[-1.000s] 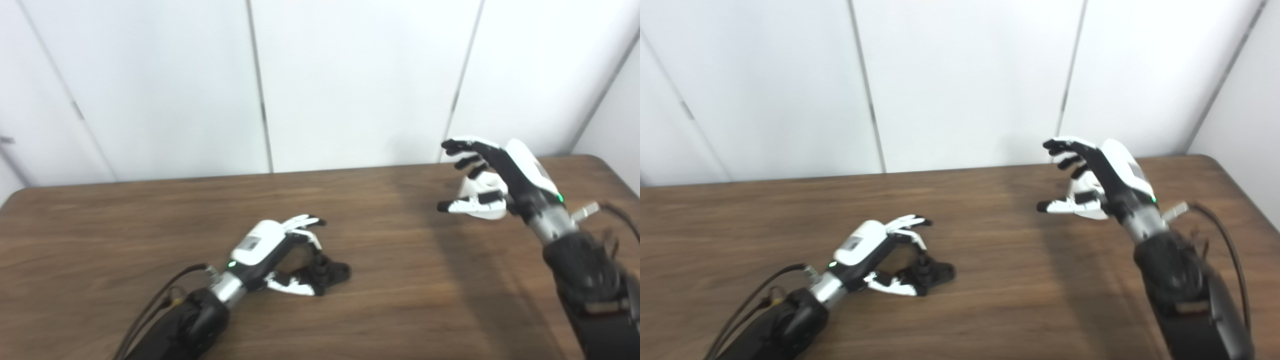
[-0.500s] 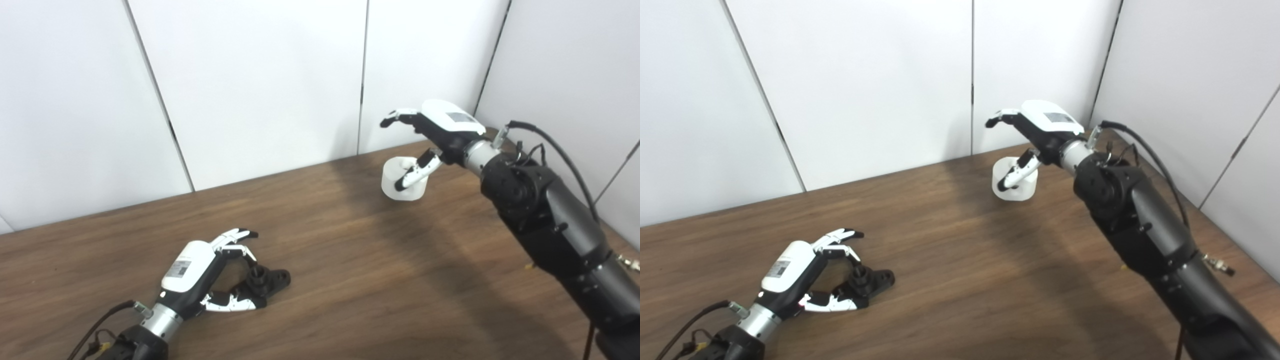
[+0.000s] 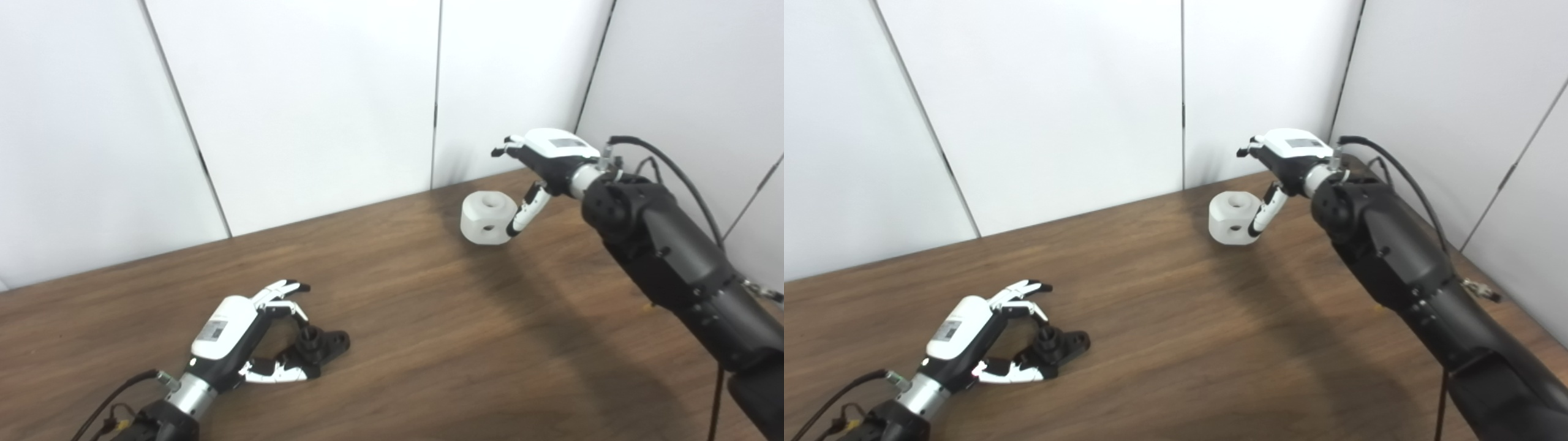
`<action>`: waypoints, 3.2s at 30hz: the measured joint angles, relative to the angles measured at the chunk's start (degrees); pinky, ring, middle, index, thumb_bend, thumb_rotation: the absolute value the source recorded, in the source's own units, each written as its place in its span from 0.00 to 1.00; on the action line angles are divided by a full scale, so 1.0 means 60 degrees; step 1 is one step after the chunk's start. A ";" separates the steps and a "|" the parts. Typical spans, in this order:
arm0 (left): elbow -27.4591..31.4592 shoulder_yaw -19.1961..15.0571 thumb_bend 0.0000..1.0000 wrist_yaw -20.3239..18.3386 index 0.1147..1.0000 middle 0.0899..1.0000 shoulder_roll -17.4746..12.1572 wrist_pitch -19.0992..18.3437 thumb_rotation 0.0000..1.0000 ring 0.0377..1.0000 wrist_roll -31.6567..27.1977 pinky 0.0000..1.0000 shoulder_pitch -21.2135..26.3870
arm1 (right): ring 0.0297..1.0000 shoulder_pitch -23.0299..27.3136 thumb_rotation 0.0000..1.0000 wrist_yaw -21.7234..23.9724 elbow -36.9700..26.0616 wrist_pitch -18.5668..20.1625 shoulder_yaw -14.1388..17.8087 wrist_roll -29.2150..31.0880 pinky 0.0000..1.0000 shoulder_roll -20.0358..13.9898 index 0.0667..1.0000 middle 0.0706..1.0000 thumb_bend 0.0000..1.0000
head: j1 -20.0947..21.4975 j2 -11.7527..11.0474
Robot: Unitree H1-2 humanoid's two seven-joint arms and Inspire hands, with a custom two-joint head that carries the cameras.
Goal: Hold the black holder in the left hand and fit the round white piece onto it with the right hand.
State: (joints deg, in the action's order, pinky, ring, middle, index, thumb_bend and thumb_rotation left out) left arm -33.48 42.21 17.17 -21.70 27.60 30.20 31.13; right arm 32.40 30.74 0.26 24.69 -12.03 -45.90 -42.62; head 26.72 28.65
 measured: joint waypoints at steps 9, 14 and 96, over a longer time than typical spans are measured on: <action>-0.0030 0.0090 0.52 0.0011 0.42 0.86 -0.0010 0.0000 0.07 0.90 -0.0118 0.71 0.0043 | 0.95 0.0416 0.25 -0.0229 0.1067 -0.0284 -0.0312 -0.0063 0.94 0.0047 0.86 0.96 0.97 | -0.0044 -0.0015; -0.0035 0.0093 0.52 0.0024 0.42 0.86 -0.0021 0.0000 0.07 0.90 -0.0132 0.72 0.0038 | 0.95 0.0416 0.26 -0.0382 0.1563 -0.0389 -0.0393 -0.0064 0.95 0.0187 0.85 0.96 0.95 | -0.0103 0.0000; 0.0901 -0.1511 0.52 -0.1098 0.42 0.87 0.0334 -0.0259 0.07 0.90 0.0589 0.72 -0.0756 | 0.78 0.0245 0.13 0.0986 -0.1108 -0.0233 -0.0156 0.1749 0.76 0.0779 0.44 0.75 0.52 | -0.2870 0.1054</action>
State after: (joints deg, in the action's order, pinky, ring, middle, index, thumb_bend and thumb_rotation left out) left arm -28.08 33.15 10.58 -19.69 26.04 33.74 26.59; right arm 33.87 36.65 -6.39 23.29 -12.97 -35.41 -37.95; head 9.50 34.98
